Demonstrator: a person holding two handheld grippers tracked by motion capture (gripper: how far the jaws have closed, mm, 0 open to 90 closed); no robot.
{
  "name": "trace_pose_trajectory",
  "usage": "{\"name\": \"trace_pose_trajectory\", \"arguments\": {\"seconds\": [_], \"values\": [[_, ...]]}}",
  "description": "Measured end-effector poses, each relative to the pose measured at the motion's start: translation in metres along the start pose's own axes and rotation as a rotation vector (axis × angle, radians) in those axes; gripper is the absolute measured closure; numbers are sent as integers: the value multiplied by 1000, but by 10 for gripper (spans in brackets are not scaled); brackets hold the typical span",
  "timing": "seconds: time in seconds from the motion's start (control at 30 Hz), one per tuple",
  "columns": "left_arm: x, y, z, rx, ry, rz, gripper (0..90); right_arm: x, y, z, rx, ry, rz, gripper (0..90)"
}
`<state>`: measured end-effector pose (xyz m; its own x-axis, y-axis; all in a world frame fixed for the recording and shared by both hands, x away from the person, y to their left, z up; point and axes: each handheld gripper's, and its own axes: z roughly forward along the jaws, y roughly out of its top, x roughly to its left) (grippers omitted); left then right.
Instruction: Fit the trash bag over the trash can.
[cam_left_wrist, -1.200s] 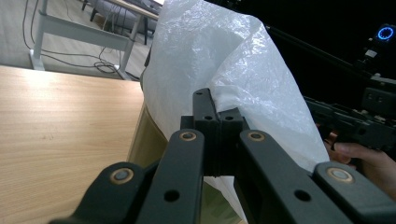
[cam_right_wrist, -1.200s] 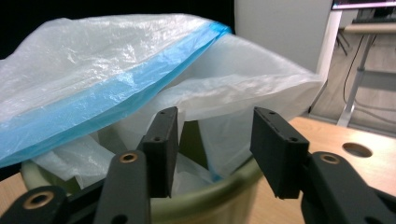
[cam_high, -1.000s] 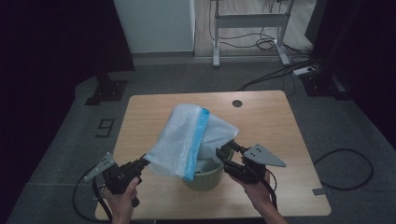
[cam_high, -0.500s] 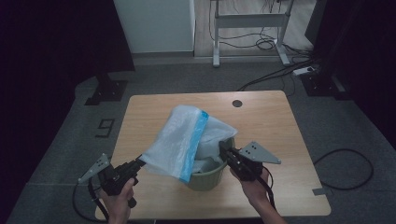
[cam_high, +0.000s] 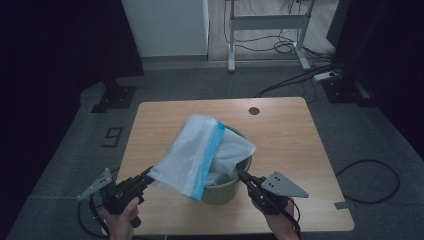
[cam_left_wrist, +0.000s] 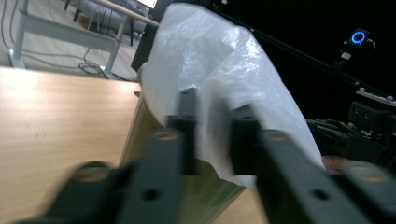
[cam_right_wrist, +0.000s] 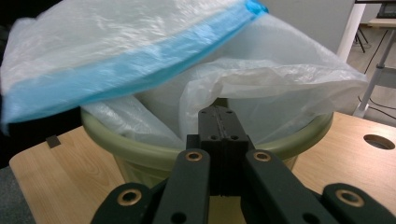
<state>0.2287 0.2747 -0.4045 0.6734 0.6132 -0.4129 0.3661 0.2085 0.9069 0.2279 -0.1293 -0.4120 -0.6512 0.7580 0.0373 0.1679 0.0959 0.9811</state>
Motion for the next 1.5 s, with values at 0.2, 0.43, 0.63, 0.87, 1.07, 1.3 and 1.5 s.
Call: {"name": "trace_pose_trajectory", "arguments": {"seconds": [0.2,0.43,0.63,0.87,1.07,1.3,1.5], "values": [[-26,26,-6,-12,26,112,377,-3,3,2,-3,-6,-7,892],[-44,60,10,41,41,182,335,-3,3,2,-5,-7,-18,891],[-44,78,54,158,83,217,319,0,4,2,-8,-9,-32,884],[-38,77,91,254,147,226,343,-3,5,-1,-18,-20,-31,852],[-34,67,104,344,182,240,761,-5,8,-4,-30,-34,-30,780],[-30,61,80,273,81,223,896,-11,13,-8,-49,-62,-23,658],[-33,53,44,157,-55,218,896,-16,26,-5,-62,-59,-15,579]]}}
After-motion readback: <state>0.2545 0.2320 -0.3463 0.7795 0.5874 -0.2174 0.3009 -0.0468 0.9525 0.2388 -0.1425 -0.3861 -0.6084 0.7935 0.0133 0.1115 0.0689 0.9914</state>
